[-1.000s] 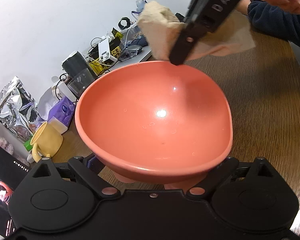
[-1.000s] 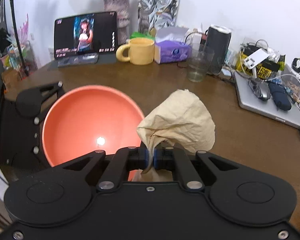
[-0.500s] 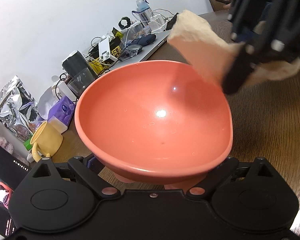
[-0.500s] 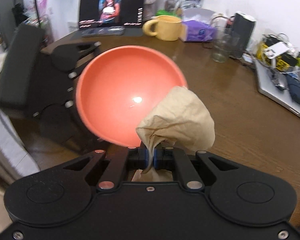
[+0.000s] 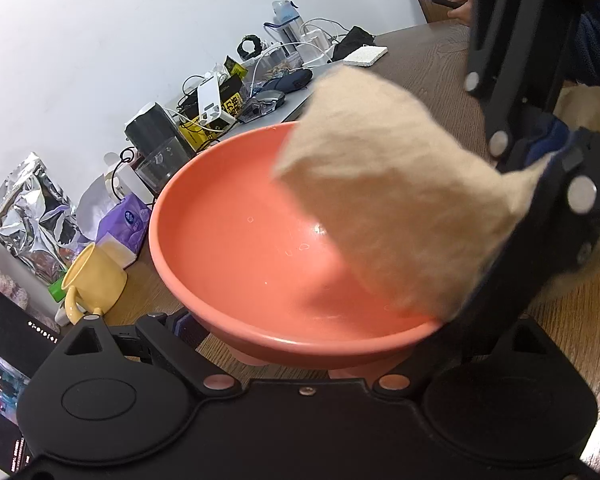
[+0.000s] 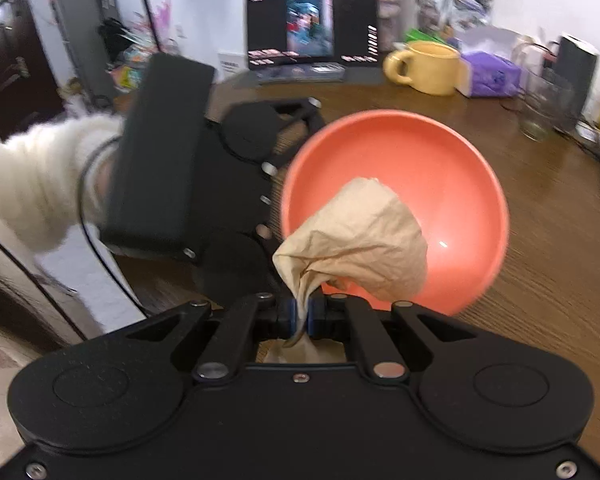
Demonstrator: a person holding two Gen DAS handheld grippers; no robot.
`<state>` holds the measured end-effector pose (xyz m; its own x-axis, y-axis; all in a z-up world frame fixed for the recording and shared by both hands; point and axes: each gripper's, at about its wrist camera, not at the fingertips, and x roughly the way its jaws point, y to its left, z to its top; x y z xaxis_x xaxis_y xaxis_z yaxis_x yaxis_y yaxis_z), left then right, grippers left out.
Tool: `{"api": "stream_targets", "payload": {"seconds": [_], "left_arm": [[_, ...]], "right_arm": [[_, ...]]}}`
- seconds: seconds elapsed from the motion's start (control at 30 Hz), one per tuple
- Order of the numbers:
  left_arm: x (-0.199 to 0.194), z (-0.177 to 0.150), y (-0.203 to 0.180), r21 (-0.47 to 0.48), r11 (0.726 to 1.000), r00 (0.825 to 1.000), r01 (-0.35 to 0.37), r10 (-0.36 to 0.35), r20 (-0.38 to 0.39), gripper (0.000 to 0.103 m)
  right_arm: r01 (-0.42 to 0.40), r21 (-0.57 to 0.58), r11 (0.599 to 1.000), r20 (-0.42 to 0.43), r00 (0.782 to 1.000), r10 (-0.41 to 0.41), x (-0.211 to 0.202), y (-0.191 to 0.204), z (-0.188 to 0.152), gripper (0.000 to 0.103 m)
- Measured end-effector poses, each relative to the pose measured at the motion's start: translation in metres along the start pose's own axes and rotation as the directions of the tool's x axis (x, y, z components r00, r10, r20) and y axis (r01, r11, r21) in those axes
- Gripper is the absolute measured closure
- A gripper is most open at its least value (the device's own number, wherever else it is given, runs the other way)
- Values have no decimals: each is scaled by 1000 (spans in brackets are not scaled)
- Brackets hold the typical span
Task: Clean bowl
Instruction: 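Wipe the cloth over the bowl's outer wall and rim with the right gripper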
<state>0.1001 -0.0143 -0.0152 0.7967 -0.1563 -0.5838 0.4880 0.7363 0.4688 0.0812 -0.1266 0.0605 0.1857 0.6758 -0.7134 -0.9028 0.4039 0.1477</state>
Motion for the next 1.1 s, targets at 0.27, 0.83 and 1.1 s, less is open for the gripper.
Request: {"api": "stream_targets", "payload": {"seconds": [0.27,0.83,1.1], "left_arm": [[0,-1,4,-18,1000,1000,18,-18,-4,8],[-2,-2,4,-3,1000,1000,14,-14,4,8],[-1,-2,4,-2,1000,1000,17,-17,4,8]], "right_arm": [[-80,-92,993,86,992,88,-1,-7,10,97],[-271,-77,959,249,927,282,-1,-48,21,97],[-214,-10,977,325,923,205,6,-62,35,97]]}}
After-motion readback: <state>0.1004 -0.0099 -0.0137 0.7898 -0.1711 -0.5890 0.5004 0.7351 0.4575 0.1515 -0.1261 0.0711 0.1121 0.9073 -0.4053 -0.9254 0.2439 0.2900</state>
